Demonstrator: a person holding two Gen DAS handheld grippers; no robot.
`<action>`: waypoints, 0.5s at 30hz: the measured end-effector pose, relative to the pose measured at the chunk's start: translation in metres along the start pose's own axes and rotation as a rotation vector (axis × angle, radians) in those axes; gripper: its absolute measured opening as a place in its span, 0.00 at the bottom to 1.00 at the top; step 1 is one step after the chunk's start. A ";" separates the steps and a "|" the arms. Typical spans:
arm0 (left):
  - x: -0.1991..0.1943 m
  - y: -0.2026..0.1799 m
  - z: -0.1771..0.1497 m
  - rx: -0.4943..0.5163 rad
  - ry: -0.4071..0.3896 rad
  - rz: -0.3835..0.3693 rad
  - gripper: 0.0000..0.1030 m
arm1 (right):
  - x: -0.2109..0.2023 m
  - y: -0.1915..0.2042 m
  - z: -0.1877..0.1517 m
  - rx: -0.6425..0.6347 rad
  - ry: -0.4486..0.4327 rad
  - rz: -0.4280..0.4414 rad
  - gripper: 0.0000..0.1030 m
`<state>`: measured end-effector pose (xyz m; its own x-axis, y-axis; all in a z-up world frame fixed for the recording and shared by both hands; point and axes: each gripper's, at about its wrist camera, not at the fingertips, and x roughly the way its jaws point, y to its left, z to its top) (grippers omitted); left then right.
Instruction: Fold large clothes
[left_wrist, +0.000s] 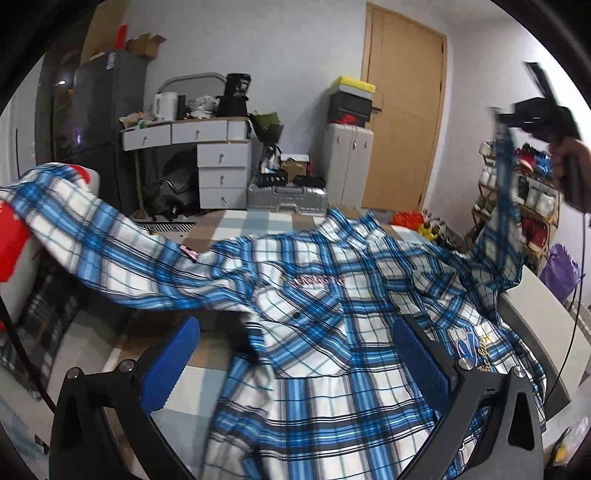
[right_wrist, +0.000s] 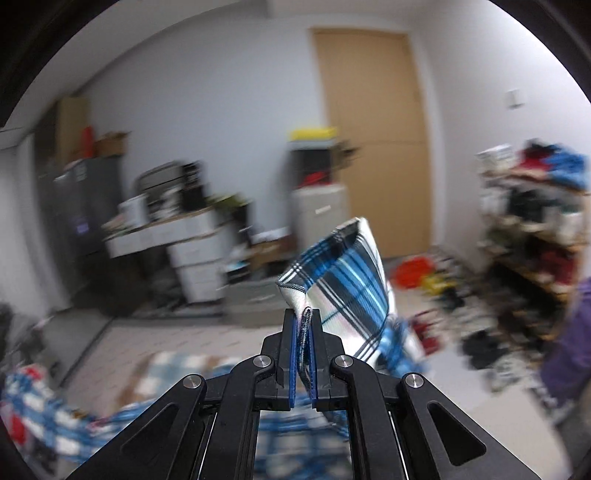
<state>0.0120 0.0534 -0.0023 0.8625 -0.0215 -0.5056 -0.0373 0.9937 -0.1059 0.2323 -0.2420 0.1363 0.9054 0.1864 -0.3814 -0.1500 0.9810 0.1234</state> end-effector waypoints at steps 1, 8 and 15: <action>-0.002 0.004 0.001 -0.005 -0.008 0.005 0.99 | 0.012 0.022 -0.007 -0.017 0.021 0.042 0.05; -0.005 0.032 0.004 -0.102 -0.004 0.003 0.99 | 0.112 0.157 -0.112 -0.170 0.246 0.238 0.05; -0.002 0.034 0.007 -0.133 -0.013 -0.020 0.99 | 0.191 0.232 -0.239 -0.246 0.491 0.294 0.05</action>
<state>0.0127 0.0883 0.0012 0.8702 -0.0389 -0.4912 -0.0859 0.9696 -0.2290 0.2751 0.0343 -0.1270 0.5325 0.3968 -0.7477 -0.5054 0.8576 0.0952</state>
